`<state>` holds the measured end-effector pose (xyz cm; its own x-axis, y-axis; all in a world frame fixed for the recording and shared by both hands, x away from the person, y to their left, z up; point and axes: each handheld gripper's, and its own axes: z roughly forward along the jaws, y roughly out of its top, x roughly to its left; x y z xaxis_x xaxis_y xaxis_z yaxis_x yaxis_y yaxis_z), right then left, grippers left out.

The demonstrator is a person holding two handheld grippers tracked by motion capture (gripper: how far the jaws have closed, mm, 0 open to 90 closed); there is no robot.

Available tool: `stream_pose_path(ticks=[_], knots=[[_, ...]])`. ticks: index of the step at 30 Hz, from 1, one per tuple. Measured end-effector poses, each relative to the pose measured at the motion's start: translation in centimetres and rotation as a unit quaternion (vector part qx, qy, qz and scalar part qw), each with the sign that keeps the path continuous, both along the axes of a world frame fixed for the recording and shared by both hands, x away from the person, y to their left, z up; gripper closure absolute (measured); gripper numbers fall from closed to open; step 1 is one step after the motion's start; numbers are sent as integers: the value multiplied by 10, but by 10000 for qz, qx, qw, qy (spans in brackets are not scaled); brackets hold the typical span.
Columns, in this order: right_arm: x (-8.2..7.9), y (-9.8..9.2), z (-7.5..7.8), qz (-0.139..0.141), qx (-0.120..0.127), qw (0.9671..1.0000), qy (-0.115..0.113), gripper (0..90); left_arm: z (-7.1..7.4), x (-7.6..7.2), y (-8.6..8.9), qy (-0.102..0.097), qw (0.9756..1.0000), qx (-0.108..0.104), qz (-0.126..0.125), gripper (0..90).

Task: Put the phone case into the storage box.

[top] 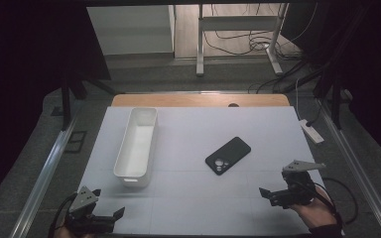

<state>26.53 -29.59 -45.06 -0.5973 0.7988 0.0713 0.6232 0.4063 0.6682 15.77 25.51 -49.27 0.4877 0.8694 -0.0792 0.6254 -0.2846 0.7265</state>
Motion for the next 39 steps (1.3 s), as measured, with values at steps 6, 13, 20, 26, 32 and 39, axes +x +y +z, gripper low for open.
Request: stream_pose_path(ticks=[6,13,20,26,32,39], knots=[[9,3,-1,105,23,9999,88,0,0,0,0,11,10000,6,-5,0],[19,7,-1,152,-40,9999,41,0,0,0,0,19,10000,-20,14,0],[31,16,-3,176,-117,9996,165,0,0,0,0,19,10000,-25,12,0],[38,21,-1,191,-127,9997,106,0,0,0,1,16,10000,-27,11,0],[47,26,0,239,-152,9996,76,0,0,1,1,20,10000,-32,10,0],[57,33,2,334,-238,9992,10,0,0,1,1,23,10000,-38,9,0]])
